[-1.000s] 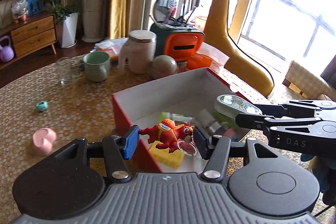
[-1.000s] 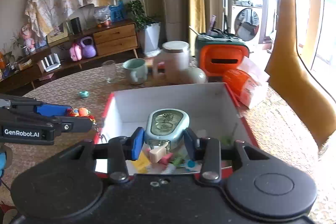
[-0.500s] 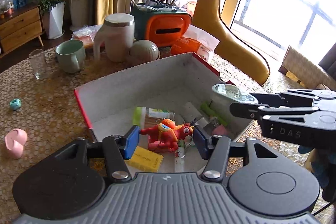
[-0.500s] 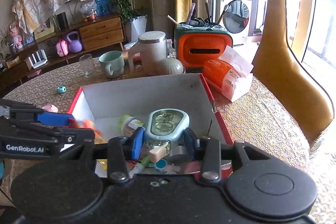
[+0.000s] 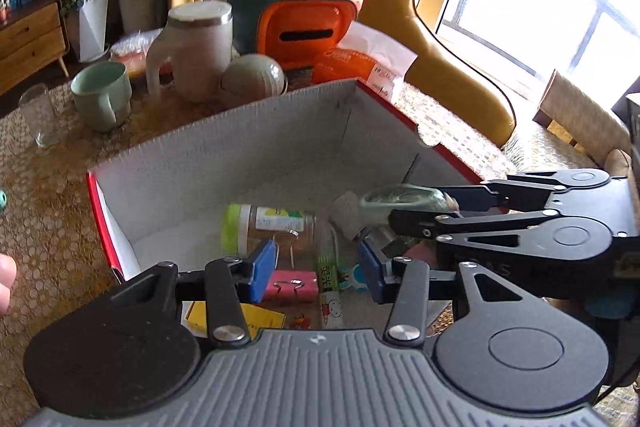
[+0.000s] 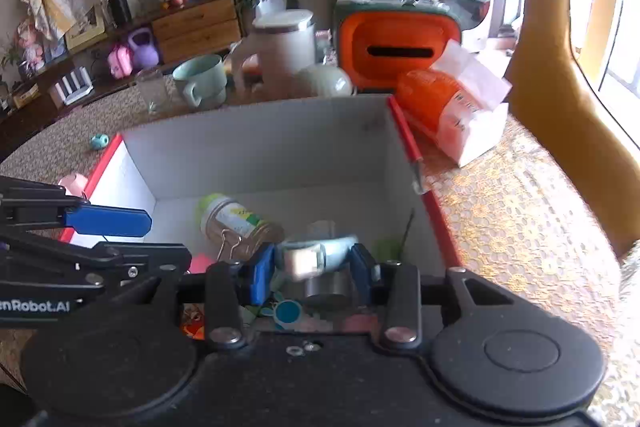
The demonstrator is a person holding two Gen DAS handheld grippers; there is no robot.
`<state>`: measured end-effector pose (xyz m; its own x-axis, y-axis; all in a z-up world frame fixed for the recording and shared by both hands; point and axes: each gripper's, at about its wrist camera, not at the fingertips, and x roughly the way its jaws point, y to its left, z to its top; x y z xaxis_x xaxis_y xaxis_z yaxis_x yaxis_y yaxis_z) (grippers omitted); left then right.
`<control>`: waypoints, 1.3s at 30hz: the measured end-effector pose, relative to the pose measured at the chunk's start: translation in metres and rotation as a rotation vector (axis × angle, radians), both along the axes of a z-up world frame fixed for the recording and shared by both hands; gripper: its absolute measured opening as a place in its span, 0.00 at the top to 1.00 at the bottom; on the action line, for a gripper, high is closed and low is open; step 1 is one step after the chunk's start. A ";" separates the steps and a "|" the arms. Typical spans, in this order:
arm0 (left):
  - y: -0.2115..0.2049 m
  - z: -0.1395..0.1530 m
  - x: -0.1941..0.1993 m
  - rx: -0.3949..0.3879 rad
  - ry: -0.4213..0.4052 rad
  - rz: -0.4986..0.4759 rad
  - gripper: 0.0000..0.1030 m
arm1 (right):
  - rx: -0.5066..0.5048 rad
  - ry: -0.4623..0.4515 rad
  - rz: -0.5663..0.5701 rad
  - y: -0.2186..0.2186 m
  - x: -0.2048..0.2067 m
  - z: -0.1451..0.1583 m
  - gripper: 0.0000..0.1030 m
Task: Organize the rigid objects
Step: 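Lower both tools into the box and open them to release the items, then withdraw both tools toward the pink heart dish and teal sharpener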
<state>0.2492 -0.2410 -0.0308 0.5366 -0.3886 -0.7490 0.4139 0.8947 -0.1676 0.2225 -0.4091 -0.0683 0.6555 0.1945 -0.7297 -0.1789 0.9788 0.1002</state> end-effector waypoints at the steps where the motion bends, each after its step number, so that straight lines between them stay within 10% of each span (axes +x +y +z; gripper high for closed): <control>1: 0.001 -0.002 0.001 -0.002 0.007 0.003 0.55 | 0.004 0.005 0.018 0.002 0.002 -0.003 0.61; 15: 0.016 -0.012 0.004 -0.025 0.038 0.037 0.55 | -0.037 0.074 0.089 0.019 0.000 -0.020 0.57; 39: 0.081 0.036 -0.058 -0.100 -0.055 0.079 0.54 | 0.037 -0.041 0.131 0.060 -0.071 0.052 0.37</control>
